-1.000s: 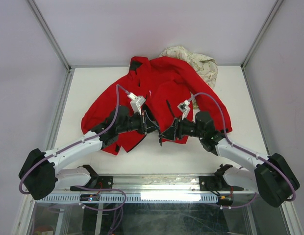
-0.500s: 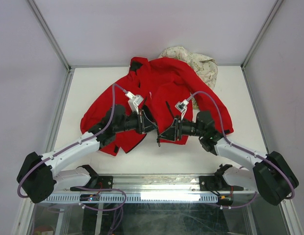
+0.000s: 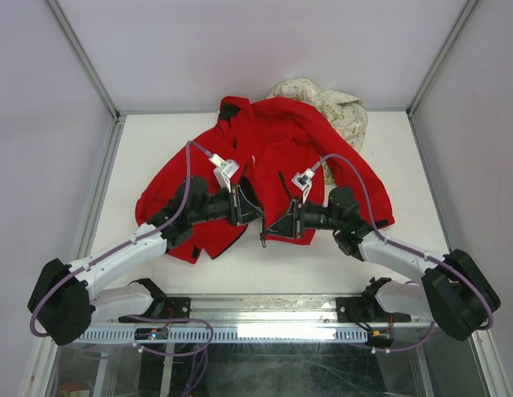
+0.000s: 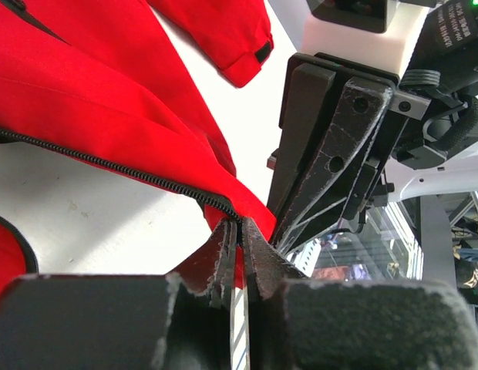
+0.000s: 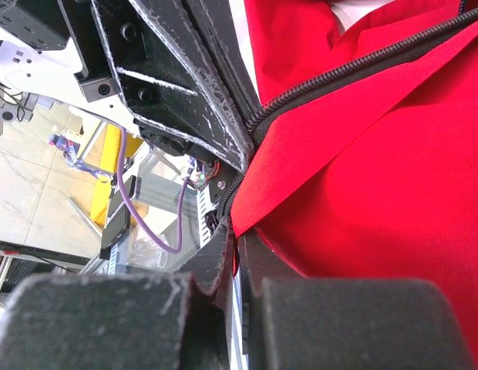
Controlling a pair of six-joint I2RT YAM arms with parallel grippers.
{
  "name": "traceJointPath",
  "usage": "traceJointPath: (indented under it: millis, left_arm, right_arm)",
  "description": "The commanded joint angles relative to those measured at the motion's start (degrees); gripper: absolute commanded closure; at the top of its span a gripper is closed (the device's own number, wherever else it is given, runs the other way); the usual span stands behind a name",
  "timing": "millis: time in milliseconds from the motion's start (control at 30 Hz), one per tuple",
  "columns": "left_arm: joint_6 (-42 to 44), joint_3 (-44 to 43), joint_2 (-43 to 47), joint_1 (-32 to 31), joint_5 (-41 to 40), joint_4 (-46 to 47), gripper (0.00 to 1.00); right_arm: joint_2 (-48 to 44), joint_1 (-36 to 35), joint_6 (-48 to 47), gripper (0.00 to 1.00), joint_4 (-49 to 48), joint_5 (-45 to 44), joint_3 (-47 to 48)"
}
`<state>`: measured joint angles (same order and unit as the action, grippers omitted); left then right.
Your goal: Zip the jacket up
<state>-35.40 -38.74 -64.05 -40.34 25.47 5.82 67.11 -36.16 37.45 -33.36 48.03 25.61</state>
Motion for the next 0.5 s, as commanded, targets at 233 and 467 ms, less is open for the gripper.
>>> traceJointPath:
  millis: [233,467]
  left_arm:
    - [-6.5,3.7,8.1,0.4,-2.3,0.3,0.66]
    - [-8.6,5.6,8.2,-0.4,-1.0,0.4,0.65]
  right_arm:
    - [-0.2,-1.2,0.1,1.00,-1.7,-8.1,4.5]
    - [1.2,-2.2,-0.3,1.00,-1.4,-9.7,5.5]
